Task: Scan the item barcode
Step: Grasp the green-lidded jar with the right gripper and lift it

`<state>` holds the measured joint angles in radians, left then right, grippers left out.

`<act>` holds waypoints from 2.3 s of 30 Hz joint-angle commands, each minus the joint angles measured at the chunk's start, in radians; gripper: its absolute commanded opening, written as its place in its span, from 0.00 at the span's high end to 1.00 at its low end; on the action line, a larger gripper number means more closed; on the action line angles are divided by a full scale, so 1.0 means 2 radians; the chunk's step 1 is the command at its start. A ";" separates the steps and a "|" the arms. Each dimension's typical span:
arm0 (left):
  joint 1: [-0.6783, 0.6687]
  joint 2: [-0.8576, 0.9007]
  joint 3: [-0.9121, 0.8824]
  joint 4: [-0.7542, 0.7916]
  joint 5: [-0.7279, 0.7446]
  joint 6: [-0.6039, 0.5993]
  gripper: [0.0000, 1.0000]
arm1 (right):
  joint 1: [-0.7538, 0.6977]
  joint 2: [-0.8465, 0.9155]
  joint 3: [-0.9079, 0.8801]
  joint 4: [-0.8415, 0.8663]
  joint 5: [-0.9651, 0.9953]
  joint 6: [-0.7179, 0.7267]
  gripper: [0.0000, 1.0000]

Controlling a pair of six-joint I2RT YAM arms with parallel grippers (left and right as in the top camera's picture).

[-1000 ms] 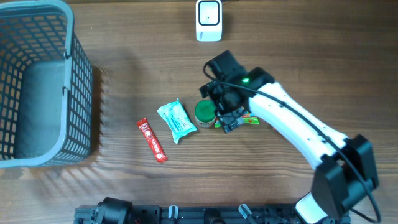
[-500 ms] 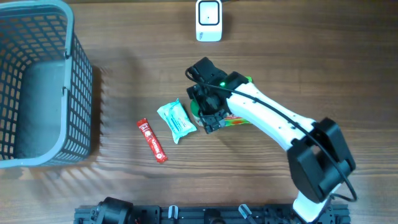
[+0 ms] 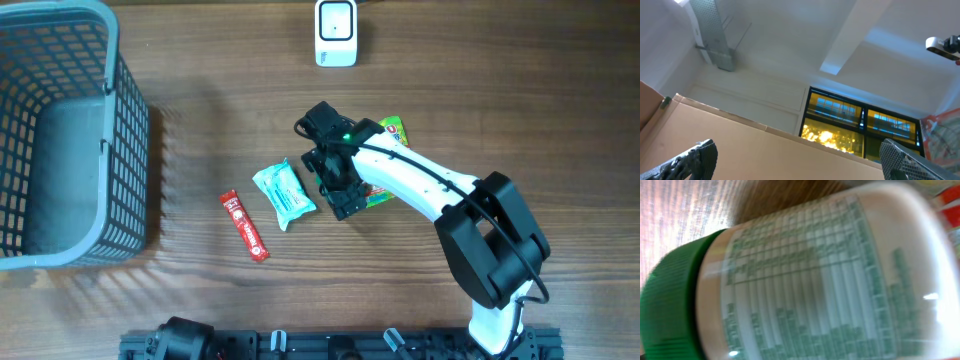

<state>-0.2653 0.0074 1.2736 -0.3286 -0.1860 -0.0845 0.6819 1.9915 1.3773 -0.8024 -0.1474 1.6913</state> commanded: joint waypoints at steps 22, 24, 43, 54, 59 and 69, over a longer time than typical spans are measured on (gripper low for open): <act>0.050 -0.001 -0.003 0.002 -0.002 0.008 0.00 | 0.003 -0.032 0.127 -0.216 0.122 -0.185 0.00; 0.050 -0.001 -0.003 0.002 -0.002 0.008 0.00 | 0.013 -0.032 0.128 -0.203 0.098 -0.239 0.21; 0.050 -0.001 -0.003 0.002 -0.003 -0.014 0.00 | 0.019 0.030 0.106 -0.145 0.157 -0.767 0.01; 0.050 -0.001 -0.003 0.001 -0.003 -0.014 0.00 | 0.020 0.048 0.042 -0.085 0.118 -0.762 0.16; 0.050 -0.001 -0.003 0.002 -0.003 -0.014 0.00 | 0.019 0.048 0.052 -0.082 0.098 -0.739 0.41; 0.050 -0.001 -0.003 0.002 -0.003 -0.014 0.00 | 0.009 0.046 0.189 -0.175 -0.094 -0.740 0.50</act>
<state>-0.1696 0.0074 1.2716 -0.3283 -0.1860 -0.1040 0.7162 2.0785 1.6859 -1.1332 -0.1246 0.2043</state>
